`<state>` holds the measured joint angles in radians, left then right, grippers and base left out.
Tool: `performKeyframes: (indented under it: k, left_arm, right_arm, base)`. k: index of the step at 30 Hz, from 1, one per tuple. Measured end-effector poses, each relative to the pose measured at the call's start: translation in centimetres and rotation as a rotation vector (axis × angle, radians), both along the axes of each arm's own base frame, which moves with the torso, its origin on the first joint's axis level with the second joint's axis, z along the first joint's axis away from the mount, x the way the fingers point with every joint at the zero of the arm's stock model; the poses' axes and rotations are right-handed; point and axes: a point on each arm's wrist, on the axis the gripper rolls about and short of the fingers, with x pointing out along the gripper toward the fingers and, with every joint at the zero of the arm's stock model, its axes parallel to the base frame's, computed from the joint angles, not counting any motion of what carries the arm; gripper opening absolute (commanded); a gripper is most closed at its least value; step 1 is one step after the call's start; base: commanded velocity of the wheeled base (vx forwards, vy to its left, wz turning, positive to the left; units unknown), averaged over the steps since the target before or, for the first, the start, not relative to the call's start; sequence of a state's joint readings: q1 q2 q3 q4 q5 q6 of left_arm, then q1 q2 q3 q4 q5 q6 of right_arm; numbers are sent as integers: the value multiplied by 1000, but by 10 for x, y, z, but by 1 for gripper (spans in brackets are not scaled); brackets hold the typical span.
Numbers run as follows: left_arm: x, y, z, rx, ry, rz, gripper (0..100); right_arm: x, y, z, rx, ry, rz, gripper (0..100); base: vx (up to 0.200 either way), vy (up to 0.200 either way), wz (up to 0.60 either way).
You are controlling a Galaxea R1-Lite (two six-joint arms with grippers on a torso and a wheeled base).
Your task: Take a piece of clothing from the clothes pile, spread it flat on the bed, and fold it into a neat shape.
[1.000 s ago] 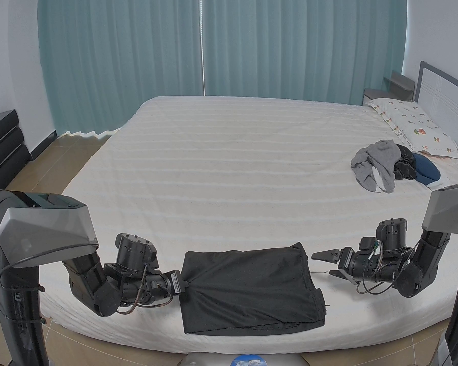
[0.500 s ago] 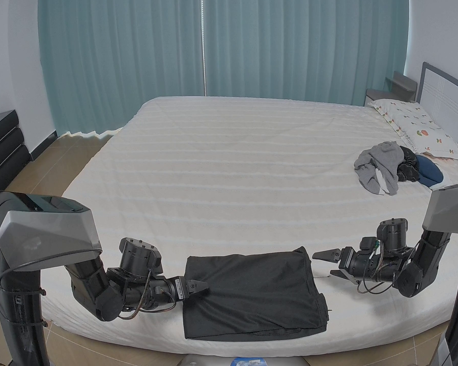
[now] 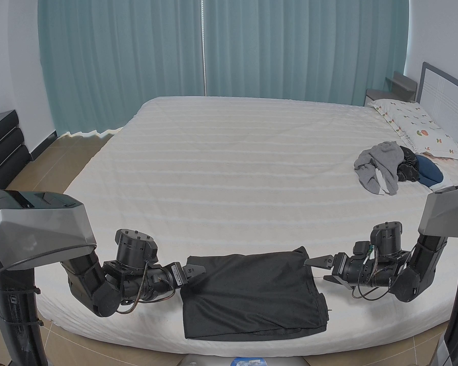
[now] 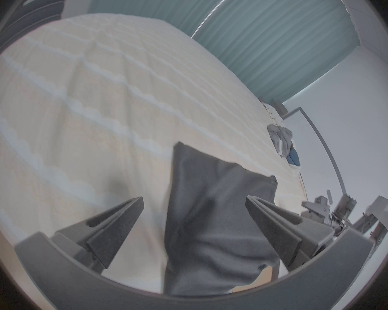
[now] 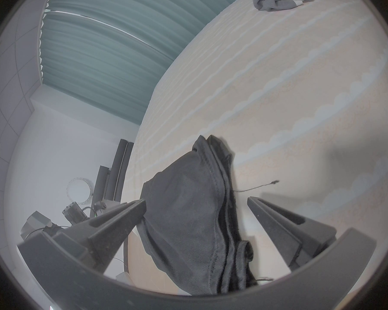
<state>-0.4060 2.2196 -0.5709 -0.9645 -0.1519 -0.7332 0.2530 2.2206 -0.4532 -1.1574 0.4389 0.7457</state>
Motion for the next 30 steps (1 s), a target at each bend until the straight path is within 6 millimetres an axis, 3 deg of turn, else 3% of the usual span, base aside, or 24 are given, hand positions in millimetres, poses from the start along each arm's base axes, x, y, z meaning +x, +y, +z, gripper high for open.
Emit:
performKeyframes:
  k: [7, 11, 20, 30]
  left_arm:
    - [1, 7, 13, 44, -55, 142, 100]
    - [1, 16, 30, 42, -100, 209, 100]
    - [-22, 36, 87, 30, -262, 340, 100]
    - [-77, 60, 158, 53, -471, 446, 100]
  right_arm:
    - [-12, 17, 0, -57, -6, 5, 100]
    - [-20, 19, 11, -76, -39, -11, 100]
    - [-48, 4, 69, -101, -232, -89, 100]
    - [-97, -38, 138, -232, -528, -170, 100]
  base:
    - [0, 0, 0]
    - [0, 0, 0]
    - [0, 0, 0]
    - [0, 0, 0]
